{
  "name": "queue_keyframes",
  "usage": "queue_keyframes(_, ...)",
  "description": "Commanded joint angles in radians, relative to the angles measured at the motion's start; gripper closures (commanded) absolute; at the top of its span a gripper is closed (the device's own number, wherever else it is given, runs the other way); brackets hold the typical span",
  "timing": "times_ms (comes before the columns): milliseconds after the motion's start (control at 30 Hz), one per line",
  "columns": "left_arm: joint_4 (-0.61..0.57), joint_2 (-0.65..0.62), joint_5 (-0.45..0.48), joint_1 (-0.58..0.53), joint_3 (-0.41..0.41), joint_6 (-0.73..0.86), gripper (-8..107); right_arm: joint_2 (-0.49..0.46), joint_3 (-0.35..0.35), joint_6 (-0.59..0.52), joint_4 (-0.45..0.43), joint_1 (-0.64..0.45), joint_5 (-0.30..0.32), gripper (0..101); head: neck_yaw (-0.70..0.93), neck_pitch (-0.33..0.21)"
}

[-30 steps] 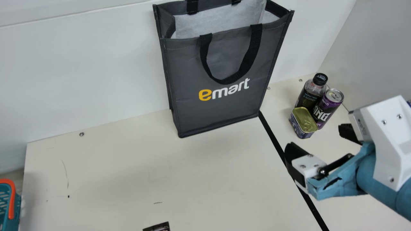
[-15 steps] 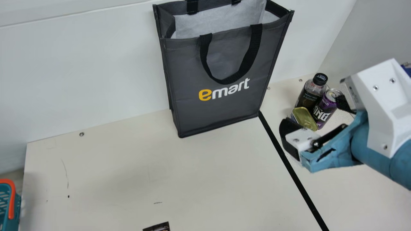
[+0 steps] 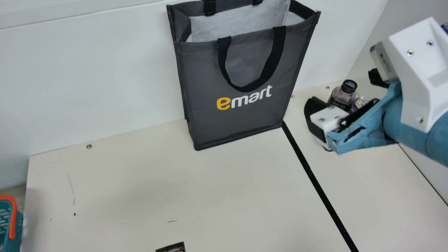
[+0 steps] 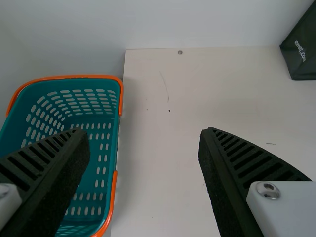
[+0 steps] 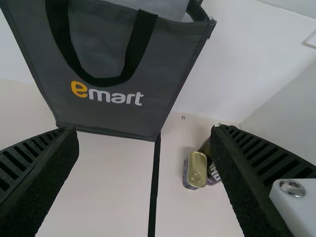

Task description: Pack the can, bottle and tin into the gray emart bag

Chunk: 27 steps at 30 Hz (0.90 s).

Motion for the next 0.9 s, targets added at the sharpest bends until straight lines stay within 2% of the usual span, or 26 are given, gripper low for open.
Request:
queue_keyframes(0, 0.0, 0.0, 0.0, 0.0, 0.0, 0.0, 9, 0.016, -0.028, -0.02, 0.011, -0.008, 0.0, 10, -0.001, -0.023)
queue_keyframes(467, 0.0, 0.0, 0.0, 0.0, 0.0, 0.0, 9, 0.12, -0.185, -0.186, 0.072, -0.032, -0.007, 10, -0.001, -0.023)
queue_keyframes(867, 0.0, 0.0, 0.0, 0.0, 0.0, 0.0, 9, 0.203, -0.243, -0.311, 0.083, -0.016, -0.078, 10, -0.001, -0.023)
